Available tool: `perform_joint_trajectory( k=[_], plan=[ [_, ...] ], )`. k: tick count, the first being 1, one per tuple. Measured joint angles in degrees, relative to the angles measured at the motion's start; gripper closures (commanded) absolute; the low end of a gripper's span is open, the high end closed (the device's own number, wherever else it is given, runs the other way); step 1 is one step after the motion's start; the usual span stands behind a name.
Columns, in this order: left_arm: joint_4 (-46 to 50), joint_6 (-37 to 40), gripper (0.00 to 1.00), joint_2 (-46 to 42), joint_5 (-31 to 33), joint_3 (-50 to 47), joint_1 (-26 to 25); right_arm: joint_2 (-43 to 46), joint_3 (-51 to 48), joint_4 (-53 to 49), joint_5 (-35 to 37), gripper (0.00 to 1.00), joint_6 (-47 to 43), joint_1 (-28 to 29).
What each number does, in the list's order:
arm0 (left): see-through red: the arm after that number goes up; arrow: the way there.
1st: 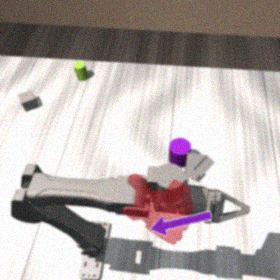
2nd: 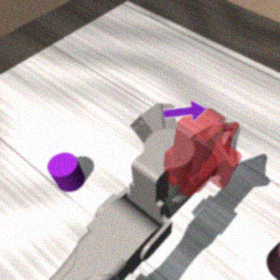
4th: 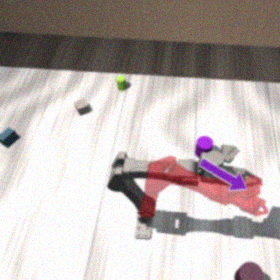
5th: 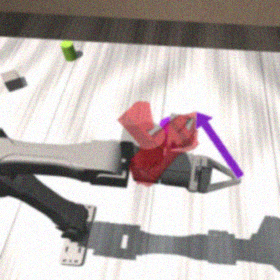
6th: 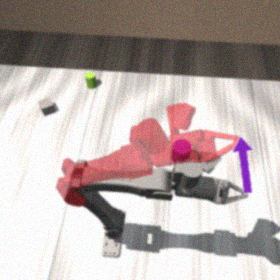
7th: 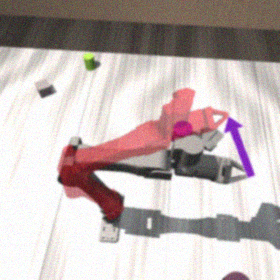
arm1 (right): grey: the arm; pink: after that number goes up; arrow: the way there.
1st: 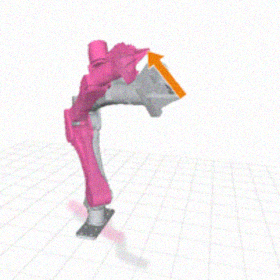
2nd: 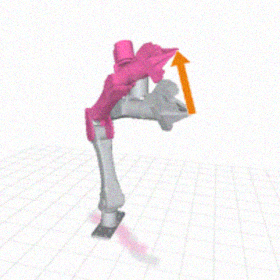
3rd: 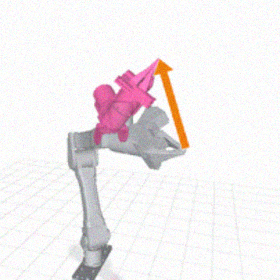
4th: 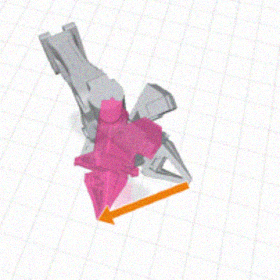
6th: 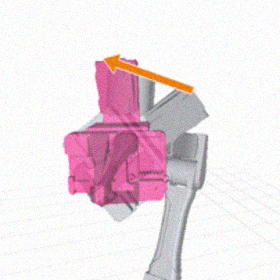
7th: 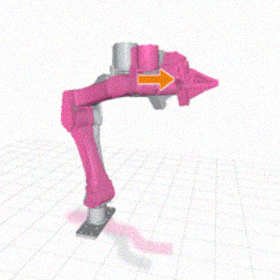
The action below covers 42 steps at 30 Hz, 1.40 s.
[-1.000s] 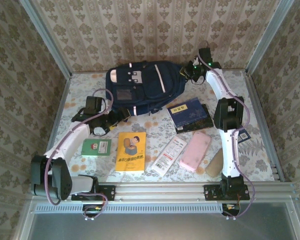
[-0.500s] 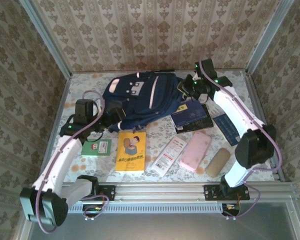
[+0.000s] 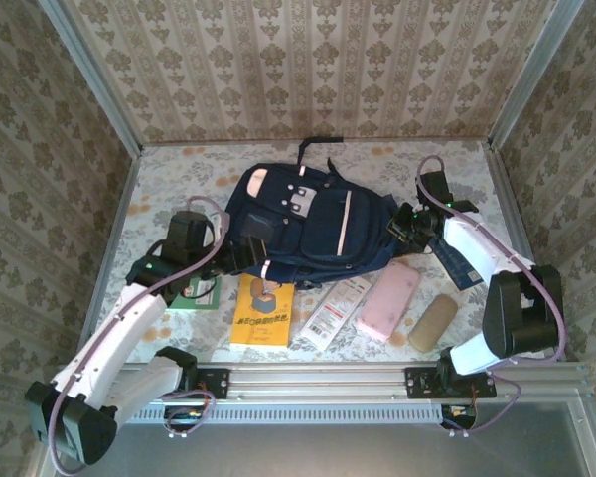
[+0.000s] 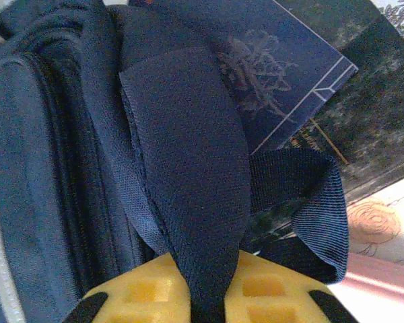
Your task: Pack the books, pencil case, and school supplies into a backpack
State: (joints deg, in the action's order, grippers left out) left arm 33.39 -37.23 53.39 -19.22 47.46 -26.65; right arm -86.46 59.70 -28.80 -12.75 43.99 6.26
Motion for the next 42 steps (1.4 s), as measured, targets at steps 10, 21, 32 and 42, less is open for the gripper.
perform_joint_trajectory(
  k=[10,21,32,42],
  plan=[
    [1.5,1.6,0.05,-2.6,2.9,-2.8,-2.6,13.0,-4.2,2.9,9.2,0.44,-7.9,4.6],
    [6.3,6.6,0.05,-3.3,7.1,-2.1,-3.0,25.9,-30.2,27.3,0.5,0.53,-18.0,33.7],
    [5.8,6.1,0.05,-8.9,11.8,-8.1,-4.9,3.7,-31.3,42.5,-2.7,0.46,-15.1,36.7],
    [2.6,5.5,0.05,-9.2,14.4,-11.1,-5.8,-1.3,-29.7,49.2,-0.9,0.46,-13.4,39.0]
  ],
)
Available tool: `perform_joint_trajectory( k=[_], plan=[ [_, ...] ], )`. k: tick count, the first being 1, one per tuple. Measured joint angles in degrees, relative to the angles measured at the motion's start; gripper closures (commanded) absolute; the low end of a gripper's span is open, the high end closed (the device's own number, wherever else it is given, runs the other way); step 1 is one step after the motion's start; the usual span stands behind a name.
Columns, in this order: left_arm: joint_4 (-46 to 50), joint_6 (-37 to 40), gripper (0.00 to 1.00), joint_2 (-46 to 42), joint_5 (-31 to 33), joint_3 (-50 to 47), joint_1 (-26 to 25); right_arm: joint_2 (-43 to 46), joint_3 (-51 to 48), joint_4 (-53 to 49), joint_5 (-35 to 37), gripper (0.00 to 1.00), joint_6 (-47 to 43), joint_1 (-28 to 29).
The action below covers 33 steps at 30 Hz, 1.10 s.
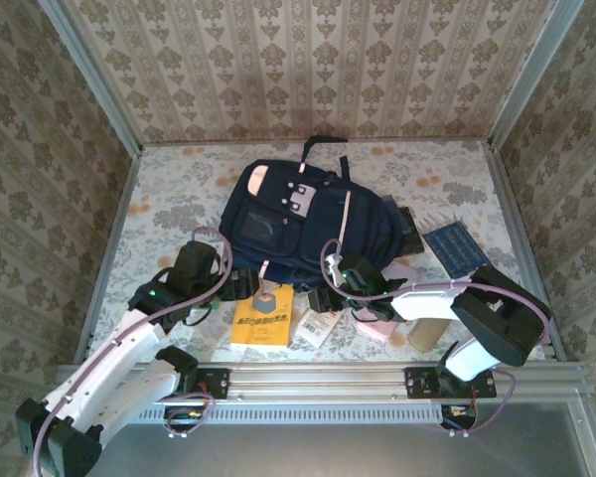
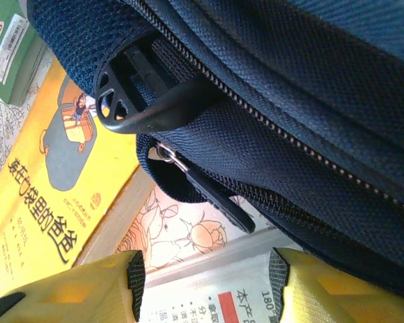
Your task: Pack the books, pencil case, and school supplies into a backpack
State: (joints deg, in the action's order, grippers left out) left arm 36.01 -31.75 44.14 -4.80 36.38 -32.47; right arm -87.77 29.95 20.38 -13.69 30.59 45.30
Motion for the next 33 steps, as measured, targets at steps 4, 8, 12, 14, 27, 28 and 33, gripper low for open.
perform_joint_trajectory(
  k=[4,8,12,14,27,28,33],
  plan=[
    [-1.2,-0.2,0.05,0.7,0.3,-1.3,-0.3,-1.2,1.1,0.6,0.0,0.46,0.3,0.5],
    [-2.6,-0.5,0.05,1.5,0.7,-2.6,-0.8,-1.9,2.3,0.7,0.0,0.45,0.3,1.5],
    [-4.4,-0.8,0.05,1.6,1.5,-5.0,-0.9,-1.9,3.0,0.7,1.1,0.45,0.0,2.4],
    [-5.0,-0.9,0.05,1.8,1.7,-6.3,-0.9,-1.9,3.3,0.9,1.4,0.47,0.0,2.6],
    [-7.2,-1.2,0.05,2.1,4.4,-10.8,-2.8,-0.2,5.4,3.0,6.7,0.61,-2.4,4.6],
    [-7.3,-1.2,0.05,2.1,4.6,-10.8,-3.0,1.0,5.2,2.3,9.0,0.6,-3.8,5.7],
    [-7.6,-1.2,0.05,2.1,4.9,-10.8,-3.1,3.4,4.9,-0.7,19.2,0.6,-11.5,11.1]
  ],
)
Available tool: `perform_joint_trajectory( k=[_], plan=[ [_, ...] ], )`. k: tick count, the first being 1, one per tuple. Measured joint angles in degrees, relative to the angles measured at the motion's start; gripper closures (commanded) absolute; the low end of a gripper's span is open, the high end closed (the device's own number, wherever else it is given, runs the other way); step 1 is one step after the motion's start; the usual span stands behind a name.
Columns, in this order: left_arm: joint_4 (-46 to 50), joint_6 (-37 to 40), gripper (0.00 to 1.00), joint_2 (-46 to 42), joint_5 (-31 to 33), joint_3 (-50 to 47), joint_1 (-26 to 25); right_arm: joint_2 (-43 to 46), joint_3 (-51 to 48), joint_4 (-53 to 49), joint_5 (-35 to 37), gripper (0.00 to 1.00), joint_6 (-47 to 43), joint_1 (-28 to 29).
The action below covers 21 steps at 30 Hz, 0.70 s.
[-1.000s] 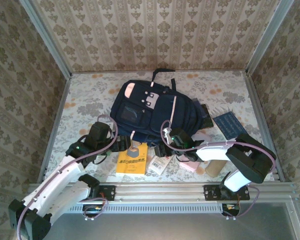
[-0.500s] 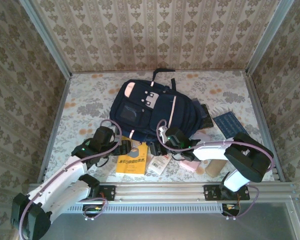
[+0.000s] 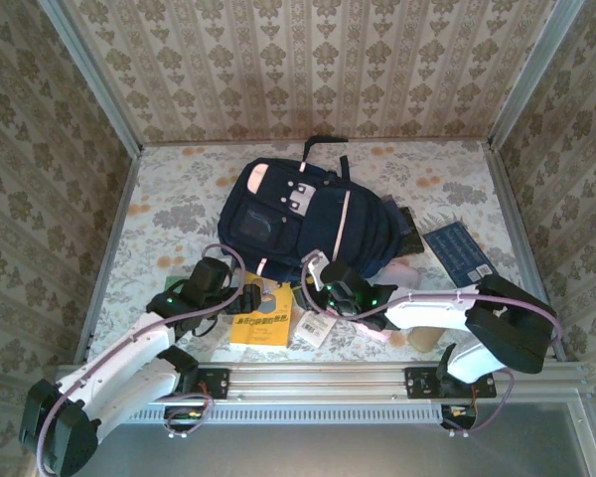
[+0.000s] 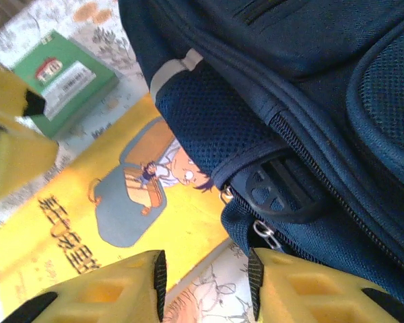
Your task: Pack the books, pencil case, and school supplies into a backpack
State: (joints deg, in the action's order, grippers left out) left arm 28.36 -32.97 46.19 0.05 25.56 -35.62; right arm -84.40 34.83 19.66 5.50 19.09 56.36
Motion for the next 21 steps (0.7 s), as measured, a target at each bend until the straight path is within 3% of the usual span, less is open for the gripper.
perform_joint_trajectory(
  k=[8,21],
  plan=[
    [-0.2,0.0,0.05,0.0,0.0,0.0,0.0,-5.8,0.6,-3.7,7.6,0.59,-7.0,2.1],
    [-0.5,0.0,0.05,0.1,0.0,0.0,0.0,-10.7,3.5,-5.0,12.3,0.57,-10.1,2.1]
  ],
)
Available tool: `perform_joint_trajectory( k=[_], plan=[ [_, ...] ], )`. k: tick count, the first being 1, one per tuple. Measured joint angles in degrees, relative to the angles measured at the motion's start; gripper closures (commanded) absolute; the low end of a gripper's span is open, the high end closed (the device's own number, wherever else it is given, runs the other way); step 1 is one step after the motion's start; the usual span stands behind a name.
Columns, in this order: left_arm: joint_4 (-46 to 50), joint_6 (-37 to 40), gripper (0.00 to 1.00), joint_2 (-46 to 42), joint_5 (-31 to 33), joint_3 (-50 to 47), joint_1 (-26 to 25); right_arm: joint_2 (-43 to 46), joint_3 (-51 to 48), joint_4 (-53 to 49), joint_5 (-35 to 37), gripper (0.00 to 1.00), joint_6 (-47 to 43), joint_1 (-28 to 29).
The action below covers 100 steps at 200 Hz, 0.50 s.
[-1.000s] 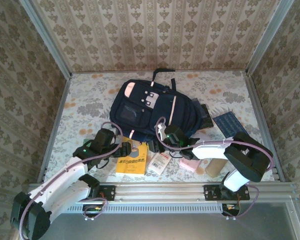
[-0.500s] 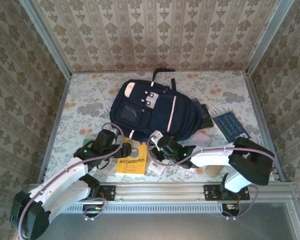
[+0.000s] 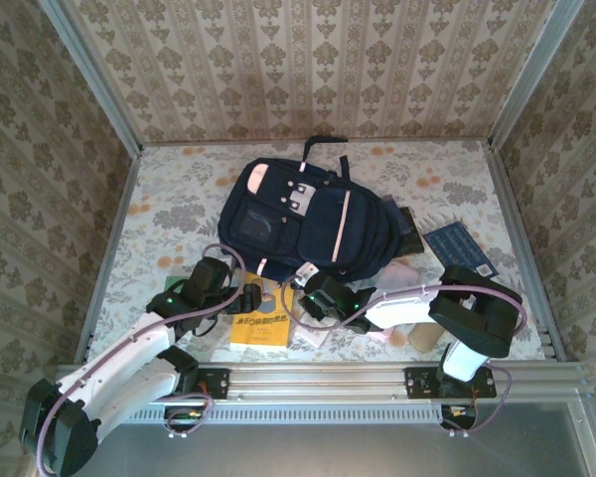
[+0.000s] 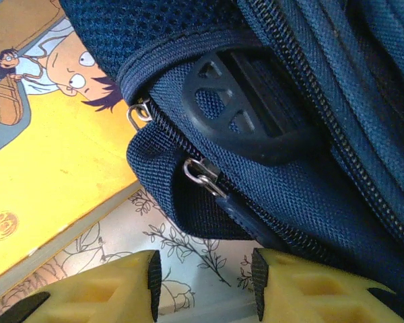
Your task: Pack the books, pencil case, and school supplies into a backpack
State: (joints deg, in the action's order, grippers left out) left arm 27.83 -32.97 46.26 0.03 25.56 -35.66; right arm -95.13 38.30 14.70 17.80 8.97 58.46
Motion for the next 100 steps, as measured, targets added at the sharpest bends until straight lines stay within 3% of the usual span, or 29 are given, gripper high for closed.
perform_joint_trajectory(
  k=[30,65,90,100],
  plan=[
    [-0.5,0.0,0.05,0.5,0.0,0.0,0.0,-1.8,1.6,0.0,-0.2,0.66,-0.8,0.0],
    [-1.0,0.0,0.05,1.5,0.0,0.0,0.0,-2.5,2.6,0.1,-1.6,0.89,-1.8,0.0],
    [-1.1,0.0,0.05,1.7,0.0,0.0,0.0,-2.5,2.8,0.1,-1.8,1.0,-2.1,0.0],
    [-1.1,0.0,0.05,1.7,0.0,0.0,0.0,-2.5,2.8,0.1,-1.8,1.0,-1.9,0.0]
  ],
)
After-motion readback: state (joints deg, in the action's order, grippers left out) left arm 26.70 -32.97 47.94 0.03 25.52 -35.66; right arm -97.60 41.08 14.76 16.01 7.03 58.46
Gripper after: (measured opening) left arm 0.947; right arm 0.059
